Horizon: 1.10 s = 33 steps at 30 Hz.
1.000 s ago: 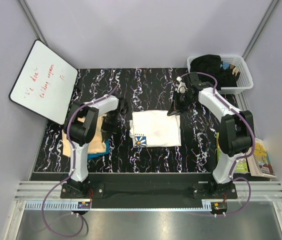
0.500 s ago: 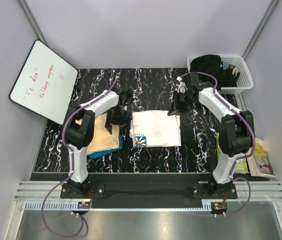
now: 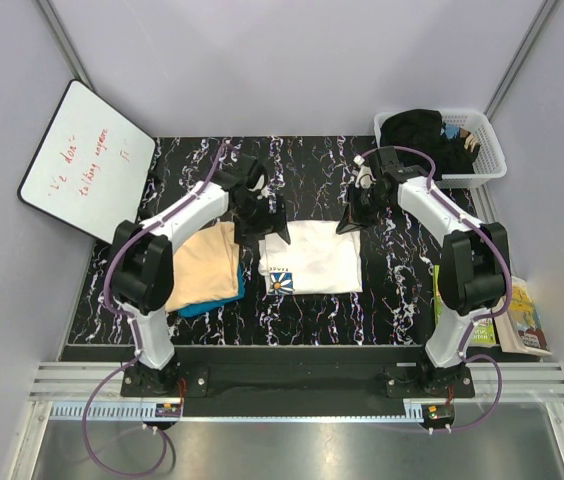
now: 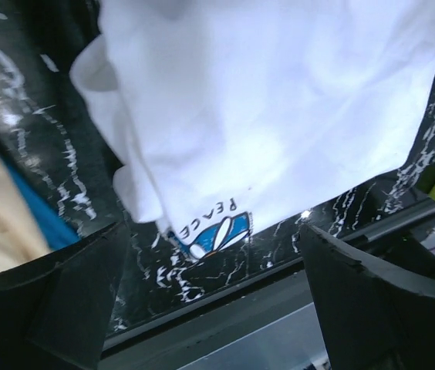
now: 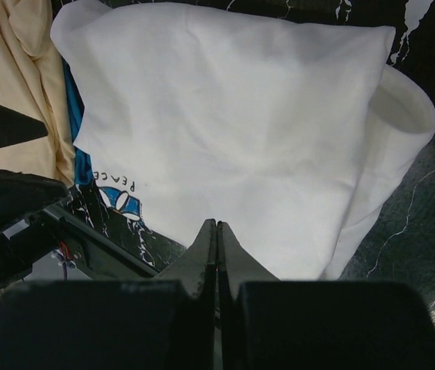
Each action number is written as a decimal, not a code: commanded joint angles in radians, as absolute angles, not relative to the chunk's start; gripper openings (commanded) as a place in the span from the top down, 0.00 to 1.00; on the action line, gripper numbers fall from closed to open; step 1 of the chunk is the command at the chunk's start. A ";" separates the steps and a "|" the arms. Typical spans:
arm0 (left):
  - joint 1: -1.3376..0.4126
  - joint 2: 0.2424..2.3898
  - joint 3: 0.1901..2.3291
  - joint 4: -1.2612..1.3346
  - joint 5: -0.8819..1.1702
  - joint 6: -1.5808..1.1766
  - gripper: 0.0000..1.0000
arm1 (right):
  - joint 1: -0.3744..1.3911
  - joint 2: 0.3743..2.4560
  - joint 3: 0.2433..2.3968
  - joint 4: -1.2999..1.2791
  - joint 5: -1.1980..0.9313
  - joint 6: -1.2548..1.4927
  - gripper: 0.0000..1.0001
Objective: Fold and stack the t-shirts
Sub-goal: Put the neatly folded tshirt into the corner of the board with the left arm
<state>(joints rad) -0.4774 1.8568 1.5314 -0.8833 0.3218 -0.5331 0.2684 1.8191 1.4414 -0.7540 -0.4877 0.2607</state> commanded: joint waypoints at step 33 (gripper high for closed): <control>-0.497 2.060 1.385 -0.753 0.416 -0.606 0.01 | 0.265 1.950 1.377 -0.661 -0.512 0.284 1.00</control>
<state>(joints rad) -0.4782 2.0033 1.3941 -0.7872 0.3817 -0.6014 0.2680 1.9419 1.3605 -0.7143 -0.4915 0.2665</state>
